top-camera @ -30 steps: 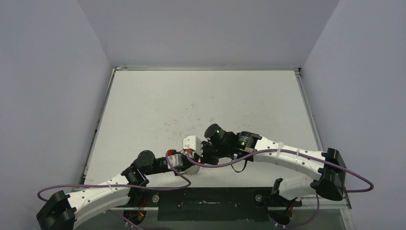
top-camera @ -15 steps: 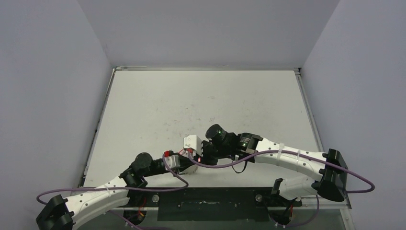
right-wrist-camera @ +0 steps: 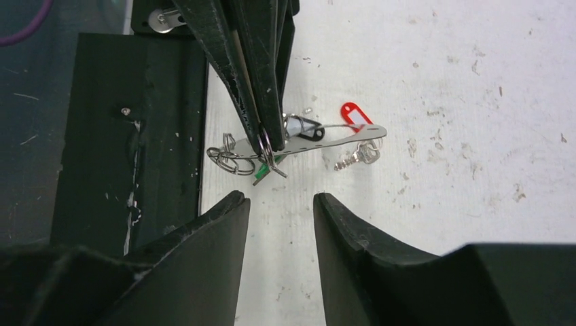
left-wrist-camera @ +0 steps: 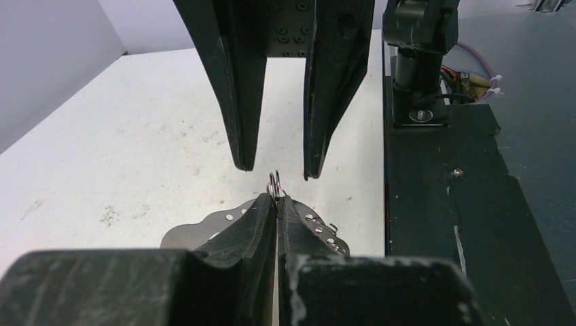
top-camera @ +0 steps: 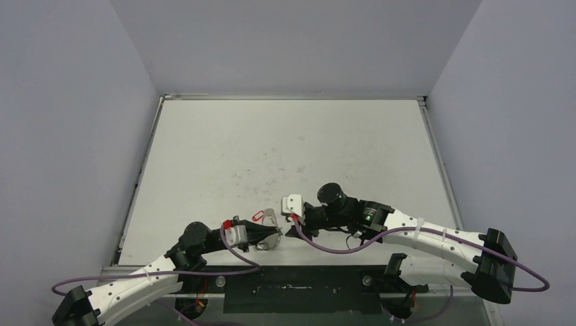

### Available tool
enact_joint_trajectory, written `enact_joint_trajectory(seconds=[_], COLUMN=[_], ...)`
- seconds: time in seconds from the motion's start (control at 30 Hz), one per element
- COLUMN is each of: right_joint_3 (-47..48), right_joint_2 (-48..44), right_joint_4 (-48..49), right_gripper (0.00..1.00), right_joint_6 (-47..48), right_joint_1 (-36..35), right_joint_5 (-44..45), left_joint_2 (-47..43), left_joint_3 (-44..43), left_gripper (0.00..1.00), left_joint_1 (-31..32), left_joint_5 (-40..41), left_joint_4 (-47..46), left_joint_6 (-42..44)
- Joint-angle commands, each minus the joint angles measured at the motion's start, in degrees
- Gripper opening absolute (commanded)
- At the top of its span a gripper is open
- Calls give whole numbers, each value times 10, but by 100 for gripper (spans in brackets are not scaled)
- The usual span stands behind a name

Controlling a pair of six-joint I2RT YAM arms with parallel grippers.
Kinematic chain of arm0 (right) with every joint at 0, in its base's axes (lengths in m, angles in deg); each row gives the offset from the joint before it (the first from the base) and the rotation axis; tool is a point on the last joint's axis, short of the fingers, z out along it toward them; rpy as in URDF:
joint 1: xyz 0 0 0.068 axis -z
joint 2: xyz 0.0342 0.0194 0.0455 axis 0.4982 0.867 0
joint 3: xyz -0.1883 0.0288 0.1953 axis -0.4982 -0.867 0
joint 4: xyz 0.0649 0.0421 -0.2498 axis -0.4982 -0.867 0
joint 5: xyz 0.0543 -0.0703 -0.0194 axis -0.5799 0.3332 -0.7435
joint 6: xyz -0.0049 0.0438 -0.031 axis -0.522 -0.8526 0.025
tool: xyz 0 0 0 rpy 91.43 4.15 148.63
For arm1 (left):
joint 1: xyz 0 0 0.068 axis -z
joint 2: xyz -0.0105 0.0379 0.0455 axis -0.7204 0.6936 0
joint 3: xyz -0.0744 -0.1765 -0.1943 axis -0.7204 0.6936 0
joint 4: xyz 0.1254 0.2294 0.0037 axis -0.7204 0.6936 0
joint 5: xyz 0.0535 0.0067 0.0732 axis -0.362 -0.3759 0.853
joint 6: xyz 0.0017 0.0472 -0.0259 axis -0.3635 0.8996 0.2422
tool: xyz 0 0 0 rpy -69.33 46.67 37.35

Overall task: Put the keys on the keyring
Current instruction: Adjust the key on the keyring.

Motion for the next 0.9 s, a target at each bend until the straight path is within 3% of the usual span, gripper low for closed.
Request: enact_joint_trajectory(seconds=[0.0, 0.1, 0.27, 0.87], right_joint_3=[-11, -19, -31, -41], right_joint_2=[-3, 3, 3, 13], right_joint_4=[94, 121, 174, 149], right_gripper=[40, 39, 28, 25], right_joint_6=[13, 9, -3, 10], right_joint_1=[5, 5, 5, 22], right_joint_5=[-62, -74, -88, -89], left_joint_2=[-16, -18, -18, -17], left_joint_3=[2, 3, 3, 0], left_gripper=[0, 0, 0, 0], left_joint_1=[2, 2, 2, 2], left_joint_5=[-20, -23, -23, -26], left_joint_4=[-47, -50, -53, -56], left_joint_6=[2, 0, -2, 3])
